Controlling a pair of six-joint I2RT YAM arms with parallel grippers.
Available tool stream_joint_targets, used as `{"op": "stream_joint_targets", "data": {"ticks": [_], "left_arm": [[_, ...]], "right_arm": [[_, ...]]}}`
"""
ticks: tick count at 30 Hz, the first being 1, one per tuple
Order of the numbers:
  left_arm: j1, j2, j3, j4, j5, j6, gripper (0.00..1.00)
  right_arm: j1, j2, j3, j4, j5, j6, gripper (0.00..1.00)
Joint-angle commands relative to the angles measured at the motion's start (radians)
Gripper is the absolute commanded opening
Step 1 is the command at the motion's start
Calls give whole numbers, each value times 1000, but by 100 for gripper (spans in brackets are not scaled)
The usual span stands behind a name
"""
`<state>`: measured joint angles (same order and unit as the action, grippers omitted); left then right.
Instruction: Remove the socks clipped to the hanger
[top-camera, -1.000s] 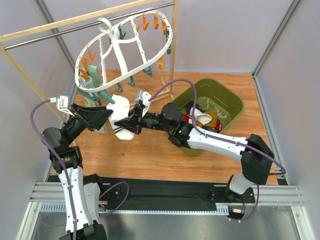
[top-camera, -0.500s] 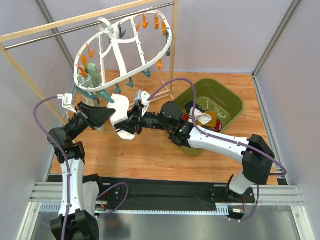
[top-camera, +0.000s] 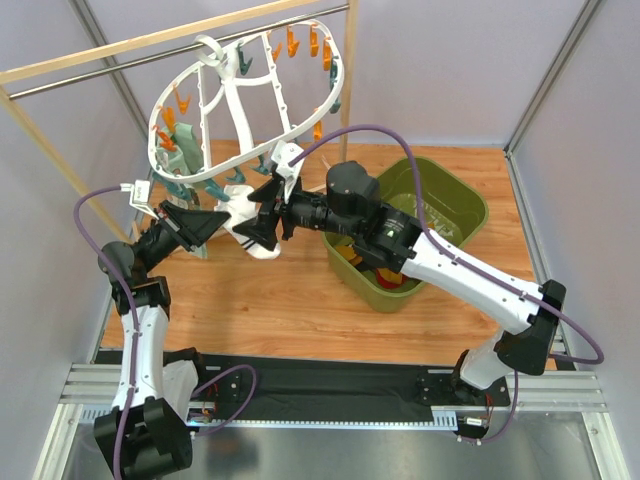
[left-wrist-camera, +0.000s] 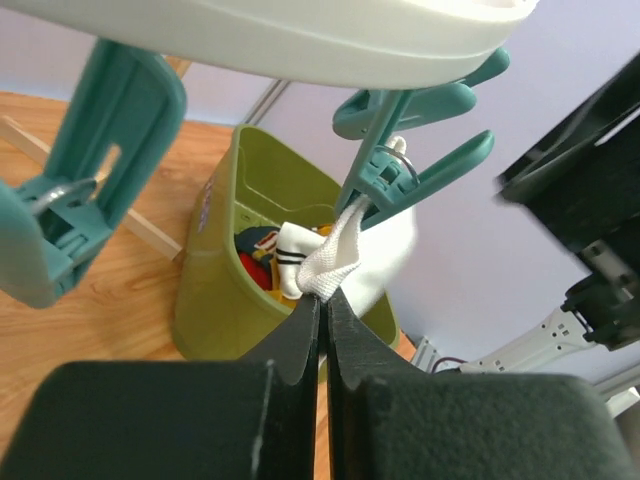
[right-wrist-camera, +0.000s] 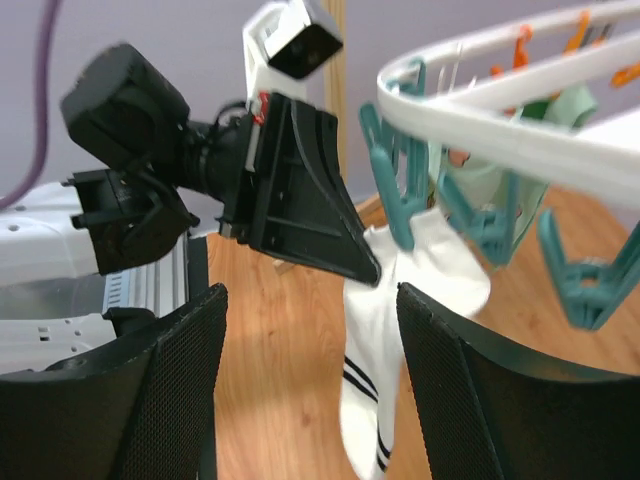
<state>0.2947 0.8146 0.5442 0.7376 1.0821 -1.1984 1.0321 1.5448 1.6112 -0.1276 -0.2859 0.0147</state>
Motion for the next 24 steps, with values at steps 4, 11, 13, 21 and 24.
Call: {"op": "stream_joint_targets", "data": {"ticks": [4,11,13,21,24], "left_arm": [[-12,41,34,140,12,13,0],[-12,61,48,140,7,19,0],[-12,66,53,137,6,22,0],[-12,55,74,-6,-17,105,0],[-12,58,83,-37,-21,128,0]], "right_arm": [[-3,50,176,-158,-82,-160,70],[-21,222,371,-179,-239,-269,64],[-24,247,389,-165,-278,-312,64],[-27,282,329,-27,-219,-386,70],[-26,290,337,-14,-187,-398,71]]}}
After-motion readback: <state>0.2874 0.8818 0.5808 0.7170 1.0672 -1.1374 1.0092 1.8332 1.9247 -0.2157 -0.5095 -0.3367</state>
